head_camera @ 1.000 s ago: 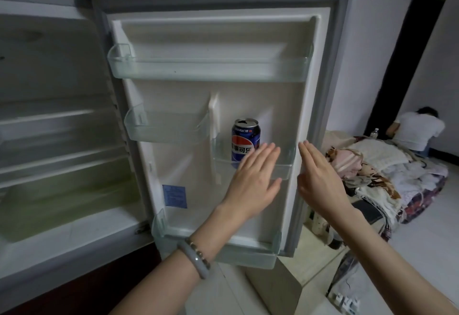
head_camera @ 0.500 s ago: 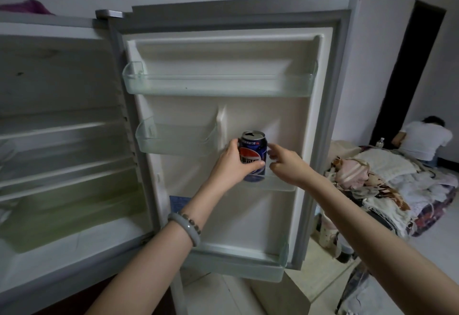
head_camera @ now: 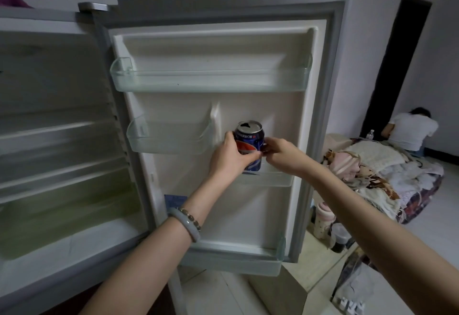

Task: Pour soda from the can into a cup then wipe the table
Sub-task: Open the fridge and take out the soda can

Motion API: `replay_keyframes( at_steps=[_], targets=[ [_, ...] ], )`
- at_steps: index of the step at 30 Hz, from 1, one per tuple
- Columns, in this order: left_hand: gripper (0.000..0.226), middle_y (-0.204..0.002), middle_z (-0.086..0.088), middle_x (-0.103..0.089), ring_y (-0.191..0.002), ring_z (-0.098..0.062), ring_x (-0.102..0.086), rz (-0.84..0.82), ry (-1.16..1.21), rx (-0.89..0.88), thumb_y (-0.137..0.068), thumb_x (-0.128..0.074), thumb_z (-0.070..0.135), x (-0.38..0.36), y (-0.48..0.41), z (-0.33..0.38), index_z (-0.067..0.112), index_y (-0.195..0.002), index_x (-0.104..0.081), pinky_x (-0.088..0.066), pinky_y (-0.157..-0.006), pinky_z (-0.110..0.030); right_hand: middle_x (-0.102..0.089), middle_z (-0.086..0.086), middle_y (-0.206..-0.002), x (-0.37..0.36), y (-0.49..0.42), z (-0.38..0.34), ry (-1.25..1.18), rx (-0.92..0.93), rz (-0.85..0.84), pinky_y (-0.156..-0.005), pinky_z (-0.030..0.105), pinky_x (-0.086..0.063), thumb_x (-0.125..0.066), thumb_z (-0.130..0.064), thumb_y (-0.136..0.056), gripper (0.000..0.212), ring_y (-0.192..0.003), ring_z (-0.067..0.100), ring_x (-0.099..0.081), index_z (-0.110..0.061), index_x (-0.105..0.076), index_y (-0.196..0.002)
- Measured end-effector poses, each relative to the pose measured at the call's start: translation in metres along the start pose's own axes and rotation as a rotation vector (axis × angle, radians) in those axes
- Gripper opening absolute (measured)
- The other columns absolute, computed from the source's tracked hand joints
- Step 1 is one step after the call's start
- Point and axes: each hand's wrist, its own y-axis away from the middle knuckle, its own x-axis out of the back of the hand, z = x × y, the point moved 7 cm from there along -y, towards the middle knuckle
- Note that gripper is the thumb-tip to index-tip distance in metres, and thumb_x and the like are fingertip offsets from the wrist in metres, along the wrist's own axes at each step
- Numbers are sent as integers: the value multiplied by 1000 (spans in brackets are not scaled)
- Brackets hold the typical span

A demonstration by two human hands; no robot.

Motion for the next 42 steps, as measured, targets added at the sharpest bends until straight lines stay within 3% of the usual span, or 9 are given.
replay_keyframes(
  at_steps=[3,11,15,18,22,27,32,35,42],
  targets=[
    [62,-110,-1,-67,-99,-22,-63,20,12,-46,-63,-80,46,17,3,14,16,-108,-50,-45,-73,-27,-66,10,-116,9,8,-13,-34,60,38,-98,42,-47,-41,5,-77,50,-109,23,-60,-12,-57,-121],
    [59,-98,13,-62,-92,-10,-60,1,63,-107,-61,-82,47,60,36,26,24,-107,-53,-42,-72,-22,-65,7,-118,4,48,-45,-240,160,23,-98,38,-48,-54,-2,-75,53,-108,15,-62,-17,-53,-127],
    [61,-97,19,-60,-94,-6,-60,-47,69,-127,-57,-81,52,74,67,11,34,-107,-52,-44,-76,-20,-63,1,-121,-20,73,-49,-291,182,-48,-100,31,-47,-57,-2,-79,55,-111,7,-60,-28,-49,-127],
    [69,-98,23,-59,-96,-3,-58,-80,60,-107,-54,-78,57,77,91,-10,36,-113,-51,-46,-77,-19,-59,1,-128,-45,92,-44,-323,166,-97,-104,32,-43,-57,-1,-82,58,-118,8,-55,-22,-45,-134],
    [67,-89,36,-53,-94,5,-55,-92,75,-66,-52,-80,55,78,119,-43,44,-108,-46,-42,-75,-9,-57,1,-131,-81,110,-38,-365,127,-129,-106,29,-41,-54,5,-83,62,-122,7,-52,-21,-41,-138],
    [73,-104,20,-64,-103,-2,-60,-103,83,-9,-52,-81,53,76,147,-78,32,-114,-51,-49,-87,-25,-56,2,-131,-121,126,-31,-426,51,-167,-105,24,-40,-49,11,-82,64,-121,9,-52,-18,-40,-139],
    [74,-100,30,-58,-97,20,-52,-146,87,35,-49,-76,60,76,172,-108,36,-113,-49,-39,-72,3,-56,2,-132,-155,138,-27,-457,28,-229,-107,28,-39,-47,13,-82,63,-124,10,-51,-15,-42,-138],
    [69,-97,37,-55,-95,29,-46,-149,84,60,-53,-82,51,75,182,-122,39,-112,-48,-34,-71,7,-57,1,-131,-169,142,-23,-464,17,-248,-106,25,-40,-46,14,-81,64,-124,8,-51,-15,-43,-138],
    [72,-102,38,-56,-105,13,-54,-109,38,139,-48,-78,59,69,192,-132,48,-112,-45,-43,-80,-5,-56,4,-131,-183,133,-8,-471,51,-333,-107,34,-40,-46,14,-82,64,-125,12,-50,-15,-41,-140]
  ],
)
